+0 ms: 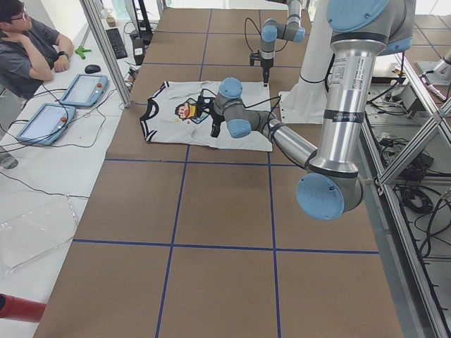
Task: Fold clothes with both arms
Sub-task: 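Move both grippers down to the hem corners nearest the robot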
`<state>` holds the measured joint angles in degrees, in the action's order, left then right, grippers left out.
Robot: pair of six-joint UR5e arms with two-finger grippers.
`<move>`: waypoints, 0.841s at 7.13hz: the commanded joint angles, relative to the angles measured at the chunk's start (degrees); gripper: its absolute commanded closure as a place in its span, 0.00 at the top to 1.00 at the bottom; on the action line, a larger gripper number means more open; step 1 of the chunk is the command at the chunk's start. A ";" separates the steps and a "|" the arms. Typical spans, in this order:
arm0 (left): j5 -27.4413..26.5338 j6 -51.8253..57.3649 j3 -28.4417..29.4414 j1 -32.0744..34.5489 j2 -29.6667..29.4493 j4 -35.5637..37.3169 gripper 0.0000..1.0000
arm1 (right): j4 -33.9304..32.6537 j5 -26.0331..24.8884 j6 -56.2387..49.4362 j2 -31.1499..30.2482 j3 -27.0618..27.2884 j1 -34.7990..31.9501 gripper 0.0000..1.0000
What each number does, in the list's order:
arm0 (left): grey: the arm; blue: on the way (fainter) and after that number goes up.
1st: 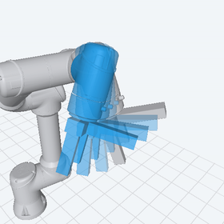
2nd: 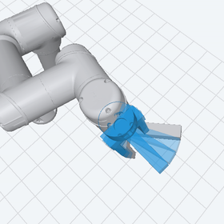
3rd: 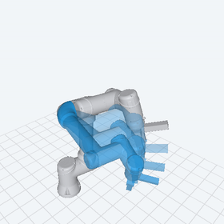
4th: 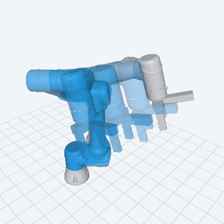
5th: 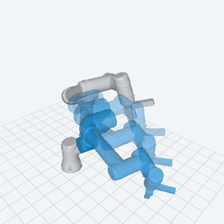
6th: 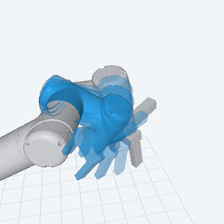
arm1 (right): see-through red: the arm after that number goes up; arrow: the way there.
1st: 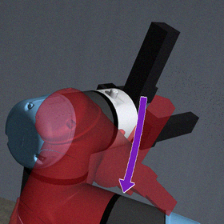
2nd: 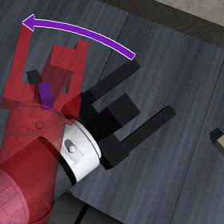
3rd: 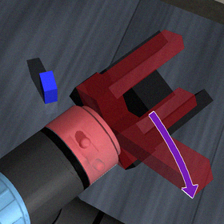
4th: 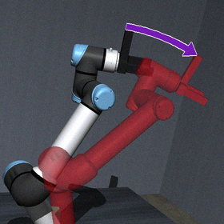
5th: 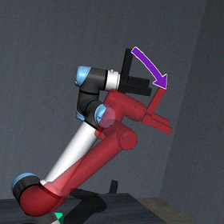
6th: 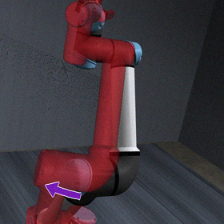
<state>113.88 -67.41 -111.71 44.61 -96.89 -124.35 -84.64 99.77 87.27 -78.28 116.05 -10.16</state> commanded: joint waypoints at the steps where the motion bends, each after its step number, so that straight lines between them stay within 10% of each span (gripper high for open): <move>1: 0.02 0.00 0.00 -0.05 0.04 -0.02 0.98 | 0.00 0.95 0.00 0.32 0.14 0.05 0.83; 6: -0.07 0.00 -0.09 0.04 0.04 -0.02 0.98 | -0.09 0.87 0.00 0.05 -0.39 -0.04 0.77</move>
<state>113.82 -67.41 -111.72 44.64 -96.86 -124.36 -84.70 100.71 87.27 -78.44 115.84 -10.19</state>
